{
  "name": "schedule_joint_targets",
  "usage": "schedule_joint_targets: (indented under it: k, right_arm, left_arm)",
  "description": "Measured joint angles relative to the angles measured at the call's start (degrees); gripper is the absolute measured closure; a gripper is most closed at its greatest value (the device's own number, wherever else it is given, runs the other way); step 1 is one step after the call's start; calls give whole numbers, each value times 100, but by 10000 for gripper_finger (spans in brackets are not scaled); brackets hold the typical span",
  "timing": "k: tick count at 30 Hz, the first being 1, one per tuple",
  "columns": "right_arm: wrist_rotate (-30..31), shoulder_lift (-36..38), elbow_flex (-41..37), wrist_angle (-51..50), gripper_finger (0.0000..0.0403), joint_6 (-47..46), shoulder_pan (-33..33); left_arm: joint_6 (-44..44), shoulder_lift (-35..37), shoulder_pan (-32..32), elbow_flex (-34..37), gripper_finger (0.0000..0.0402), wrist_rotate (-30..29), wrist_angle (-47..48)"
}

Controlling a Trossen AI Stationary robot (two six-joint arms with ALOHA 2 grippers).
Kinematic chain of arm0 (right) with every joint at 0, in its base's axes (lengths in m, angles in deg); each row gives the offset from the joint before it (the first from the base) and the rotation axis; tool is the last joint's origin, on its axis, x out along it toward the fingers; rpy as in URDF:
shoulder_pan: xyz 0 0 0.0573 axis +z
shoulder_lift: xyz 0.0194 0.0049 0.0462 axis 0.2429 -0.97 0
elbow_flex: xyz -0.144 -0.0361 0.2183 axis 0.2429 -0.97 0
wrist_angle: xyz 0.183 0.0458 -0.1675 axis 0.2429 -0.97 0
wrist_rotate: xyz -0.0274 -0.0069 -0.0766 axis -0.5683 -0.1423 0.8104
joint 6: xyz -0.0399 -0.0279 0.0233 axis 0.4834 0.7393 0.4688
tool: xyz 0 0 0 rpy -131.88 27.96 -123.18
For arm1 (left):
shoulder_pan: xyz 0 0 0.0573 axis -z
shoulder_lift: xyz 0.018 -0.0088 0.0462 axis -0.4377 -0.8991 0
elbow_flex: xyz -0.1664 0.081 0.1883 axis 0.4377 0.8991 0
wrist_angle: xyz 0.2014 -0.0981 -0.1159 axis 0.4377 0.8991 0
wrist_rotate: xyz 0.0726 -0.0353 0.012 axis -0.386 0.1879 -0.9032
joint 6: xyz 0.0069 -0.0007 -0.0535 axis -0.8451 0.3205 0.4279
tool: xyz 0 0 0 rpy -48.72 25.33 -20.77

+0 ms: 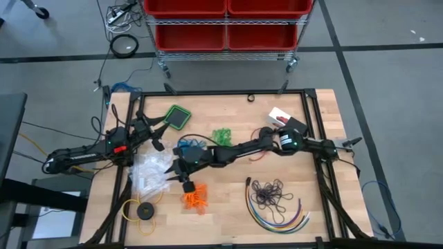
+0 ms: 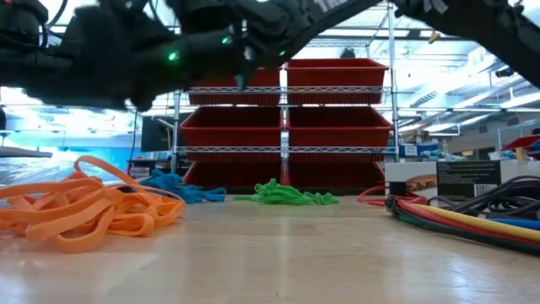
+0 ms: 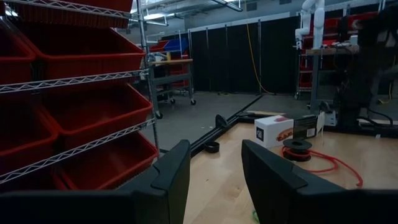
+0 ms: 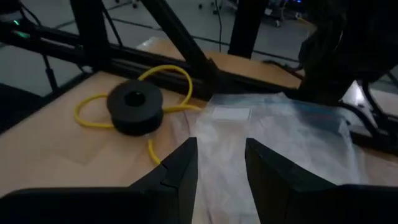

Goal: Sort rubber bands
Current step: Open the transparent zip bag

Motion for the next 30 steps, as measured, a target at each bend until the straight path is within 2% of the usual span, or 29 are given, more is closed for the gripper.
schedule_joint_targets:
  k: [4,11,17,20,24,30]
  right_arm:
    - [13,-324,323,34,280,6,-32]
    - [77,-680,328,-108,281,11,-83]
    - [814,-795,328,-526,287,48,-145]
    - [1107,-795,328,-834,316,11,-207]
    - [1148,-779,339,-1178,388,-134,-304]
    - [1153,-657,361,-1857,401,-356,-377]
  left_arm:
    - [0,0,-1,0,249,2,10]
    - [0,2,1,-2,249,2,7]
    - [0,2,-1,-1,249,2,11]
    - [0,2,1,0,249,2,13]
    - [0,0,1,-2,249,2,14]
    - [0,0,0,-2,249,2,14]
